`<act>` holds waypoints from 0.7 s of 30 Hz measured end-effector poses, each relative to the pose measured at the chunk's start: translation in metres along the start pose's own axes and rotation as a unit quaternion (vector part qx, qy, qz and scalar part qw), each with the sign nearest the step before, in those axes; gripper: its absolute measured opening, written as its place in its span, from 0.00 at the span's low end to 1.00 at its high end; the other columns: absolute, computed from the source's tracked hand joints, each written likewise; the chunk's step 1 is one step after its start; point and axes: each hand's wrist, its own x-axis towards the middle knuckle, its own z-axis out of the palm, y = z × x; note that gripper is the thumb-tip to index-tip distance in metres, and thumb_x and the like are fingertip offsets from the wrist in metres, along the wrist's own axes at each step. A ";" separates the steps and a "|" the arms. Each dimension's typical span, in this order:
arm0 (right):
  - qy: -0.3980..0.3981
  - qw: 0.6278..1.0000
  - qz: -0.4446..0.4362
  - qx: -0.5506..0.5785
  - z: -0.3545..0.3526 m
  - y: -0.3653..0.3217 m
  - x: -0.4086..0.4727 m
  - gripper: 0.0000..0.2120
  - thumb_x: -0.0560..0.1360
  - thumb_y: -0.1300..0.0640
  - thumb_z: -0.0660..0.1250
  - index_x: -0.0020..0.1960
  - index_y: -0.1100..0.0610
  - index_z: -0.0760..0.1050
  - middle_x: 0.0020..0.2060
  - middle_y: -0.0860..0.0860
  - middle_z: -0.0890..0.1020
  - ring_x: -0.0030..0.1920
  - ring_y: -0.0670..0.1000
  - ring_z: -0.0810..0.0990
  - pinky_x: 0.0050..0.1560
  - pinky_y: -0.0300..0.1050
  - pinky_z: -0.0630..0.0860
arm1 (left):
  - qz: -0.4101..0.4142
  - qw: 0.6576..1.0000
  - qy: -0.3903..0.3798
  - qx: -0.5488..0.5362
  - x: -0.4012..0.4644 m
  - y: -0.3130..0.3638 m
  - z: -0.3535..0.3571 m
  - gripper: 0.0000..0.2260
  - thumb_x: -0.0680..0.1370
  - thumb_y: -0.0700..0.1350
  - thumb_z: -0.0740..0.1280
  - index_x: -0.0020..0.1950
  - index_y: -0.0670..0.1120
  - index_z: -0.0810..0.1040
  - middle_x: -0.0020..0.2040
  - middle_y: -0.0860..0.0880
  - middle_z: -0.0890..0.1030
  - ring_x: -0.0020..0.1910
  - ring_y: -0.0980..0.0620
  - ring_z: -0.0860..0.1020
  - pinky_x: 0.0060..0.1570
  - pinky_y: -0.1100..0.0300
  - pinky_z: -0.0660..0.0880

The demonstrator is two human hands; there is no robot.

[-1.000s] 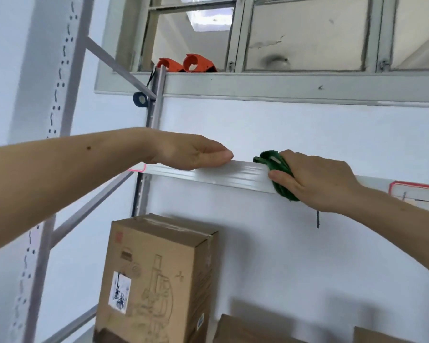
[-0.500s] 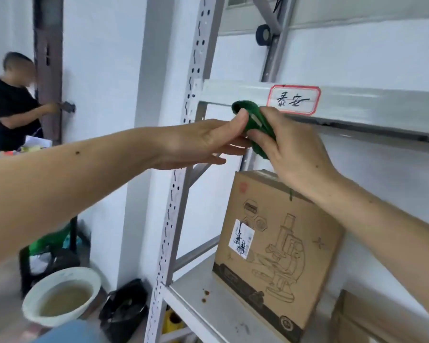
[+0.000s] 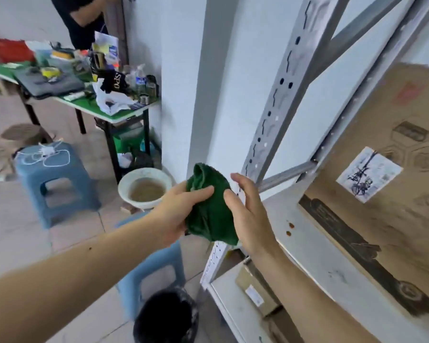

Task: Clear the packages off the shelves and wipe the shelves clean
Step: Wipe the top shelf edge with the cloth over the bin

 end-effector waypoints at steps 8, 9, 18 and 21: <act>-0.062 0.845 0.476 0.235 0.114 0.142 0.028 0.24 0.72 0.37 0.71 0.60 0.52 0.80 0.52 0.50 0.86 0.57 0.53 0.82 0.56 0.53 0.76 | -0.158 0.985 0.073 -0.005 0.062 -0.089 -0.144 0.08 0.82 0.42 0.62 0.58 0.45 0.78 0.46 0.47 0.87 0.42 0.50 0.85 0.37 0.58 0.82; -0.041 0.839 0.481 0.250 0.131 0.156 0.033 0.20 0.74 0.42 0.71 0.59 0.54 0.80 0.51 0.51 0.87 0.55 0.53 0.83 0.56 0.53 0.78 | -0.181 0.980 0.079 0.004 0.073 -0.098 -0.165 0.07 0.82 0.43 0.62 0.58 0.46 0.77 0.45 0.47 0.87 0.41 0.50 0.85 0.36 0.58 0.82; 0.009 0.846 0.510 0.153 0.284 0.285 0.094 0.07 0.79 0.60 0.68 0.56 0.60 0.77 0.50 0.56 0.86 0.49 0.55 0.86 0.51 0.57 0.83 | -0.297 0.930 0.106 0.187 0.174 -0.194 -0.347 0.10 0.78 0.40 0.69 0.59 0.44 0.77 0.53 0.44 0.83 0.51 0.46 0.83 0.51 0.52 0.80; 0.013 0.838 0.523 0.155 0.322 0.334 0.115 0.08 0.78 0.65 0.68 0.57 0.60 0.77 0.52 0.57 0.84 0.48 0.55 0.85 0.48 0.55 0.83 | -0.292 0.913 0.117 0.261 0.211 -0.227 -0.387 0.08 0.78 0.40 0.67 0.57 0.44 0.78 0.53 0.44 0.83 0.50 0.46 0.82 0.49 0.53 0.79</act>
